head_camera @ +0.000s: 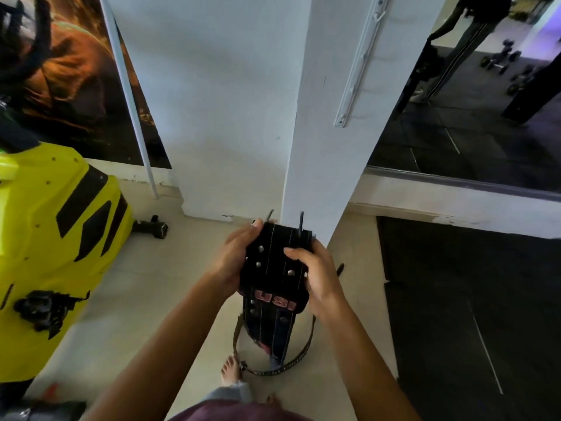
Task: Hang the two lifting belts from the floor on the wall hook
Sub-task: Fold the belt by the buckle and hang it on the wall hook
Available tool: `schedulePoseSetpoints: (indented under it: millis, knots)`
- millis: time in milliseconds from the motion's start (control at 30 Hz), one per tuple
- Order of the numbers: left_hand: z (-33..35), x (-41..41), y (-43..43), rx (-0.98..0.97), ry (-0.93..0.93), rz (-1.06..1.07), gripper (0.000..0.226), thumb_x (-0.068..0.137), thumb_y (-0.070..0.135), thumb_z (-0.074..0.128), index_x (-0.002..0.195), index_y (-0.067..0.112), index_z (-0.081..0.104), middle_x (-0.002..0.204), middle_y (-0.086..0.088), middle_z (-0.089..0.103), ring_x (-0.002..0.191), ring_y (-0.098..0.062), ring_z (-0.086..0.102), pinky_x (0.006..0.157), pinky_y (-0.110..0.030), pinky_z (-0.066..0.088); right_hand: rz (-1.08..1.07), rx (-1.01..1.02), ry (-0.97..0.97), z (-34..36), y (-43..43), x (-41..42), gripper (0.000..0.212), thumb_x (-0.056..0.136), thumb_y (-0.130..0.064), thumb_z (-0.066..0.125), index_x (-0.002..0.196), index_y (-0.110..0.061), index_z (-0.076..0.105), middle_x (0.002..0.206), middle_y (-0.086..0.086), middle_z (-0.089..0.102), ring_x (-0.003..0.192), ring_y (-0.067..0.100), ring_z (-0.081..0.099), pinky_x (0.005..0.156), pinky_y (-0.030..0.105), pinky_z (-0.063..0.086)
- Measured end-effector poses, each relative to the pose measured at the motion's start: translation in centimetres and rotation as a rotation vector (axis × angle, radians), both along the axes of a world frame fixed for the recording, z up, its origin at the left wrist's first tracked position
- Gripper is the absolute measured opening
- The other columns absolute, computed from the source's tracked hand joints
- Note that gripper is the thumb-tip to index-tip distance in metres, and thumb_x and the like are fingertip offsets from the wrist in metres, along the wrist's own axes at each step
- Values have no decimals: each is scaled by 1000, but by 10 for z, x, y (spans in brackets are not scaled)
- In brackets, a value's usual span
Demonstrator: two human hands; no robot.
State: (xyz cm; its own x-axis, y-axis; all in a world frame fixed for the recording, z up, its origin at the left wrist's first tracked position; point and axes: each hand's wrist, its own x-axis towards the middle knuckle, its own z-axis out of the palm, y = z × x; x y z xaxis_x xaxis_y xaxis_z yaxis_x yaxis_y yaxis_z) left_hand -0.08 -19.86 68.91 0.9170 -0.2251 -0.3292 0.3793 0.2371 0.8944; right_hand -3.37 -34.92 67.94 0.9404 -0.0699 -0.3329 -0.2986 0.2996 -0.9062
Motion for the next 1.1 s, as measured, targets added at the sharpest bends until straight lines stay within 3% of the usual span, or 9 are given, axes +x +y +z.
schedulePoseSetpoints:
  millis: [100, 167, 267, 367, 533, 667, 767, 1033, 1100]
  knots:
    - [-9, -7, -7, -151, 17, 28, 30, 97, 25, 49, 118, 7, 61, 94, -6, 71, 80, -17, 71, 63, -28, 57, 1, 5, -19, 4, 2, 2, 7, 88, -18, 65, 92, -15, 70, 86, 6, 74, 85, 25, 71, 73, 37, 56]
    - [-11, 0, -10, -203, 28, 66, 26, 98, 27, 47, 111, 12, 65, 94, -1, 71, 81, -17, 69, 64, -29, 57, -14, 47, -24, 6, 2, 5, 5, 88, -19, 63, 91, -16, 67, 84, 4, 71, 82, 23, 69, 74, 39, 54]
    - [0, 32, -7, -197, 53, 67, 41, 98, 38, 41, 82, 18, 71, 89, -1, 64, 76, -16, 60, 68, -31, 50, -21, 178, -44, 19, 6, 25, 12, 89, -12, 50, 88, -12, 62, 79, 1, 72, 70, 16, 70, 64, 33, 55]
    - [12, 59, -4, -263, 86, 60, 59, 98, 45, 38, 53, 21, 68, 76, 1, 58, 62, -11, 54, 64, -29, 43, -25, 225, -23, 30, 9, 49, 27, 91, -27, 45, 83, -13, 66, 76, 1, 73, 71, 18, 68, 68, 36, 52]
    - [27, 102, -7, -310, 29, 16, 47, 97, 43, 43, 60, 16, 57, 66, -1, 57, 54, -15, 52, 57, -29, 45, -179, 68, -73, 43, 17, 89, 40, 98, -42, 48, 74, -17, 67, 75, 0, 71, 69, 17, 67, 66, 36, 54]
    - [45, 138, -18, -35, -276, -52, 46, 98, 44, 41, 74, 11, 62, 77, -6, 63, 61, -16, 59, 58, -26, 49, -239, -81, -229, 64, -3, 119, 35, 102, -34, 42, 83, -14, 63, 81, -5, 71, 79, 15, 64, 73, 34, 50]
    - [74, 167, -31, 122, -503, -110, 45, 100, 38, 41, 76, 7, 62, 81, -11, 70, 72, -23, 65, 69, -29, 53, -230, -140, -287, 90, -30, 140, 32, 103, -26, 40, 86, -15, 64, 81, -3, 71, 87, 17, 65, 74, 33, 50]
    - [206, 249, -104, 226, -845, 33, 44, 100, 36, 41, 73, 11, 64, 79, -8, 74, 78, -27, 72, 69, -31, 54, -213, -350, -634, 211, -116, 226, 28, 100, -16, 49, 86, -18, 72, 79, 0, 71, 88, 19, 65, 89, 48, 49]
    - [244, 270, -121, 268, -942, 123, 46, 99, 39, 42, 73, 12, 67, 75, -5, 74, 73, -20, 71, 68, -29, 53, -220, -440, -728, 253, -137, 250, 24, 99, -14, 51, 89, -18, 72, 81, 1, 70, 88, 20, 64, 90, 47, 49]
